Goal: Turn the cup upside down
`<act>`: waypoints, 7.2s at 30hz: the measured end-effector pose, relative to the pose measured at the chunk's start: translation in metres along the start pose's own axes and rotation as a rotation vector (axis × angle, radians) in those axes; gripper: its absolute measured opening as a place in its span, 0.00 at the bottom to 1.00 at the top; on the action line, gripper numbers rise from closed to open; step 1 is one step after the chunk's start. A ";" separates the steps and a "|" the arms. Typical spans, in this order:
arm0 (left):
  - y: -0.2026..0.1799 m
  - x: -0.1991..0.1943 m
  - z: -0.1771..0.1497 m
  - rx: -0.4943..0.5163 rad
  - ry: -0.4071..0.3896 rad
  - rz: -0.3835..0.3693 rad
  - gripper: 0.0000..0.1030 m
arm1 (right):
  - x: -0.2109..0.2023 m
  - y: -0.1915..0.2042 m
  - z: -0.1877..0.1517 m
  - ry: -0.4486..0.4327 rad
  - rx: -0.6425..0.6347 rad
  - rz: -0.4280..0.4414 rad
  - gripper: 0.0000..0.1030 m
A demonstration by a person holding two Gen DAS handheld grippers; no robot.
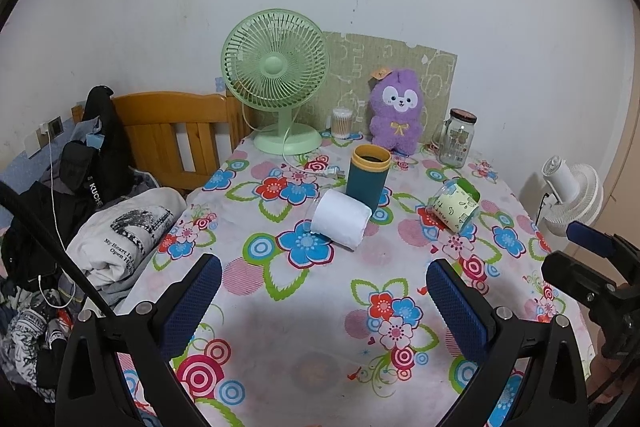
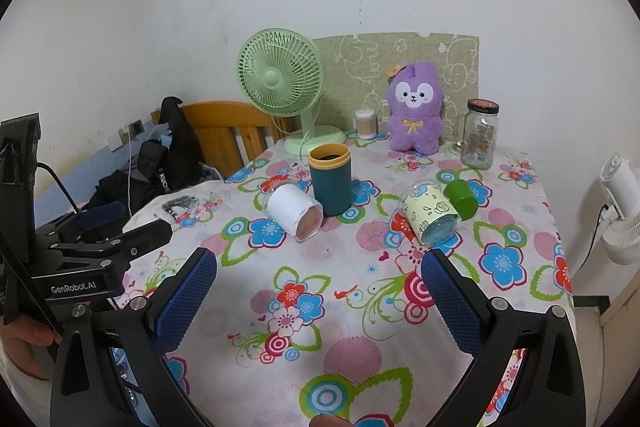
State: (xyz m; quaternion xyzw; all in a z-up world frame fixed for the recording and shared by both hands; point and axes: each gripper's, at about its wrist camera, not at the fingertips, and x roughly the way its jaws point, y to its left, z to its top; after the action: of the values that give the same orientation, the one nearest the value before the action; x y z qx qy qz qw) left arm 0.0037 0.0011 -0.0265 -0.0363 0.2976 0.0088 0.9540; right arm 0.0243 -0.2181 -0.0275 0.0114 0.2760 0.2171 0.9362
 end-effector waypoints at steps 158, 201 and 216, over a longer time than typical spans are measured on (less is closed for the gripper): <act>-0.126 0.130 -0.061 -0.389 0.538 -0.081 1.00 | -0.020 -0.168 -0.088 0.615 0.118 0.233 0.95; -0.052 0.043 0.016 -0.079 0.261 -0.085 0.46 | -0.003 -0.089 -0.080 0.494 0.017 0.419 0.95; -0.101 0.107 -0.002 0.175 0.555 -0.256 0.87 | -0.005 -0.074 -0.083 0.468 0.031 0.434 0.95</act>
State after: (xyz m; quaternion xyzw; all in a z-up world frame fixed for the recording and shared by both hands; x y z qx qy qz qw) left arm 0.0951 -0.1004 -0.0824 0.0077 0.5393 -0.1470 0.8291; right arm 0.0067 -0.2949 -0.1058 0.0338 0.4784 0.4042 0.7789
